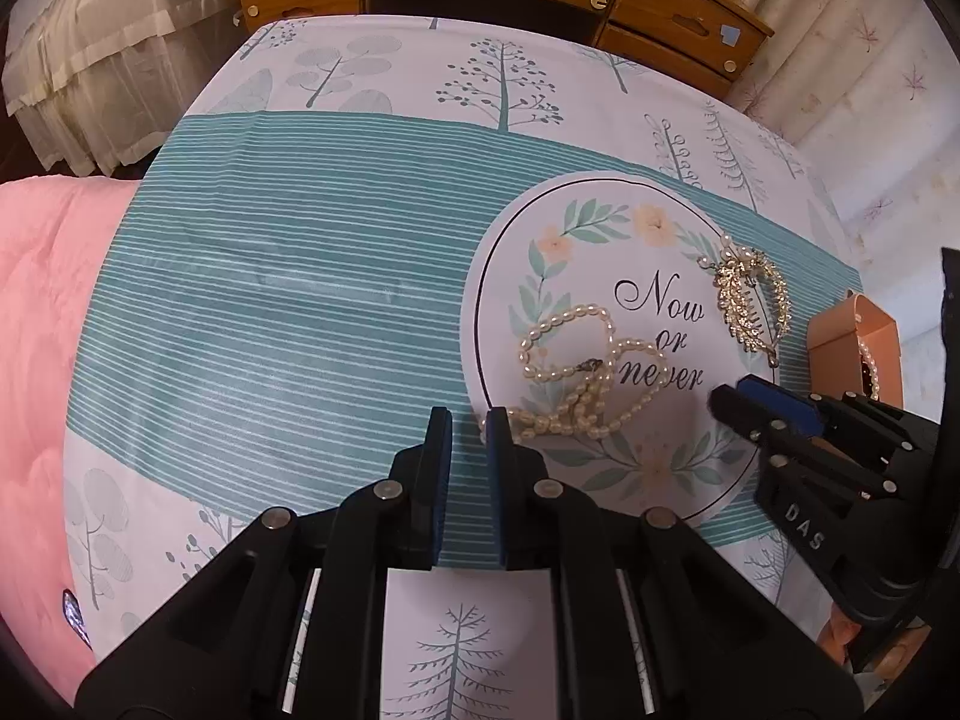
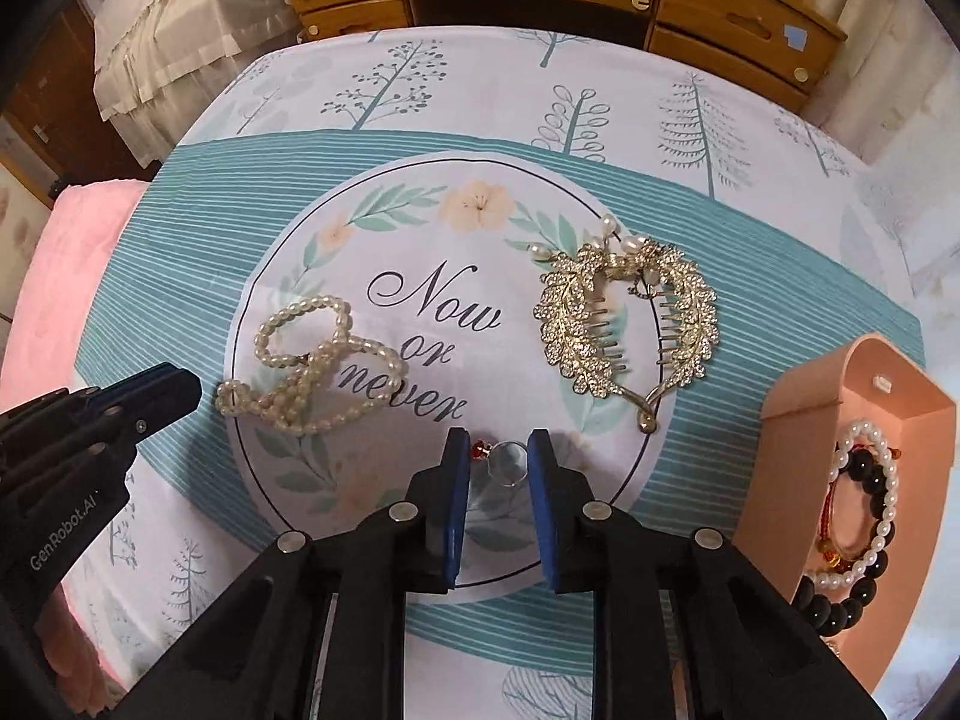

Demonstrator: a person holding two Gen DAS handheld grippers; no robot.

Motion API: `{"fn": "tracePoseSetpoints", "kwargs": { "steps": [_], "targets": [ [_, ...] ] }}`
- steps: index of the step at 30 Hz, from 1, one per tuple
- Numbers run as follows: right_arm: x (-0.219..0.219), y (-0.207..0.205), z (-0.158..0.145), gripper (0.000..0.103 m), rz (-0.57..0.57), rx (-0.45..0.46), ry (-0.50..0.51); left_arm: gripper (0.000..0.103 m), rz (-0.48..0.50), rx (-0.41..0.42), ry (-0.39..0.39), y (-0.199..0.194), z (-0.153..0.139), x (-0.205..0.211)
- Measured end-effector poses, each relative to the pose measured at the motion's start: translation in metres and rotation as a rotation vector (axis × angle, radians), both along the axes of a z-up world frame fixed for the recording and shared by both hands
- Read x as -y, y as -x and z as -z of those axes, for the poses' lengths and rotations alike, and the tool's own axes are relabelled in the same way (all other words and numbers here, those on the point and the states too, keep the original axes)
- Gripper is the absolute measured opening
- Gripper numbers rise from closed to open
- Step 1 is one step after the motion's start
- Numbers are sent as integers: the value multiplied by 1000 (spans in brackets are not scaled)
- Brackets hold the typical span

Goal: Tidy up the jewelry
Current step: 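Grasp the second pearl necklace with the left tool while the right tool grasps the small ring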

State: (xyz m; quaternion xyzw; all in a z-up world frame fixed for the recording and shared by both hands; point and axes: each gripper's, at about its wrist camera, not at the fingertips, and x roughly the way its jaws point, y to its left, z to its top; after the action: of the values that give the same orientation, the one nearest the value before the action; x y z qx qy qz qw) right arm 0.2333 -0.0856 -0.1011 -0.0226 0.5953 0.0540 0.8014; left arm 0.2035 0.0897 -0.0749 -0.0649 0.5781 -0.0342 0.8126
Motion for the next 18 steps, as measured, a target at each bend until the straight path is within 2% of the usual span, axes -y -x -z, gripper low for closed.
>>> {"fn": "tracePoseSetpoints", "kwargs": {
  "steps": [1,7,13,18],
  "targets": [
    [0,0,-1,9,2,-1,-7,9,2,0,2,0,0,0],
    [9,4,-5,8,20,-7,-48,9,26,-8,20,-4,1,9],
    [27,15,-16,8,59,6,-131,9,100,0,73,-12,-1,31],
    [45,28,-29,8,80,27,-186,9,152,-7,43,-25,5,52]
  ]
}}
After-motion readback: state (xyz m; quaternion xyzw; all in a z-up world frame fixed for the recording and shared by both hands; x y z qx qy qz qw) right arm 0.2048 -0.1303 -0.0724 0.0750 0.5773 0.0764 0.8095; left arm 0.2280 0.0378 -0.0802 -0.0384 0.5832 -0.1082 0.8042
